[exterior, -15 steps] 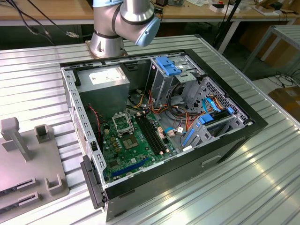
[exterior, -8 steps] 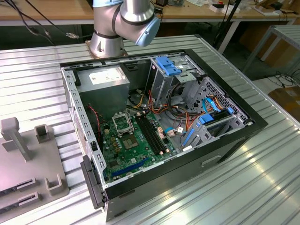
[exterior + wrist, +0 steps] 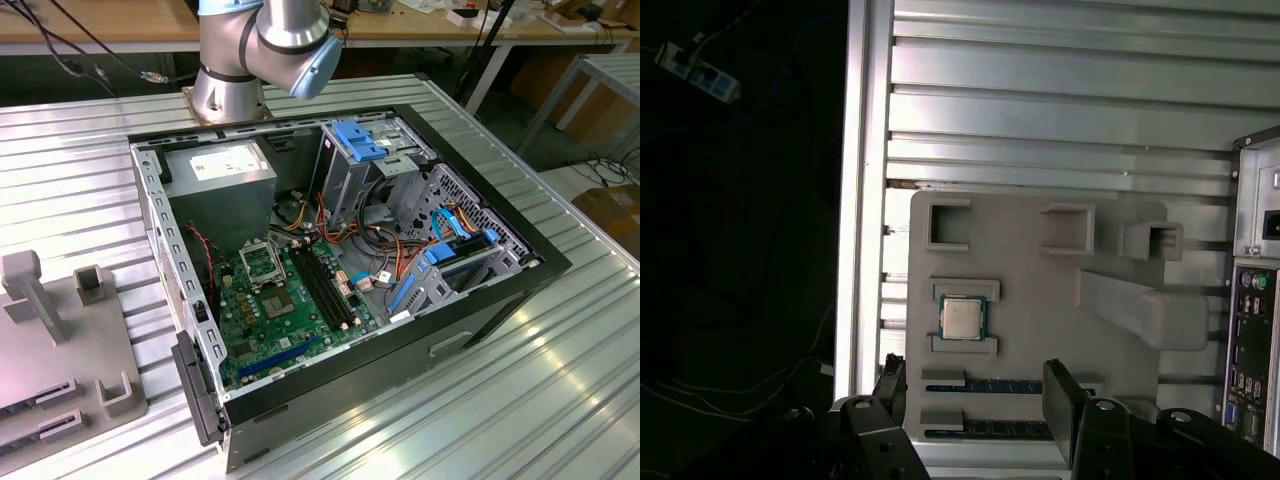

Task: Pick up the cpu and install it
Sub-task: 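Pick up the cpu and move it towards the insertion slot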

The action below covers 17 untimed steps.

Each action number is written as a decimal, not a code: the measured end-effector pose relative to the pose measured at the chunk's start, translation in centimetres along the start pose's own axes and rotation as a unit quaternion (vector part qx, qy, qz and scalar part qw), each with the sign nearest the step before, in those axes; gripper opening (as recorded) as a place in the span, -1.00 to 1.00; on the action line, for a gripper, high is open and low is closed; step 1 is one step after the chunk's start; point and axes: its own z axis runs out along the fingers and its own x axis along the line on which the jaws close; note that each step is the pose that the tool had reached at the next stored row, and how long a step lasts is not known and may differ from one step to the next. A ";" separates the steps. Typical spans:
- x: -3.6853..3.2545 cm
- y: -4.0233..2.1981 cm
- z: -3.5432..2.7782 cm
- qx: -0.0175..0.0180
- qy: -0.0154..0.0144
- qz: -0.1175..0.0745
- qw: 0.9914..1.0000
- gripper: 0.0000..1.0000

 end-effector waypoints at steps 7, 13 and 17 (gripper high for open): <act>0.05 -0.76 0.67 0.000 0.000 0.000 1.000 0.32; 0.04 -0.77 0.68 0.000 0.000 0.000 1.000 0.32; 0.05 -0.77 0.69 0.000 0.000 0.000 1.000 0.32</act>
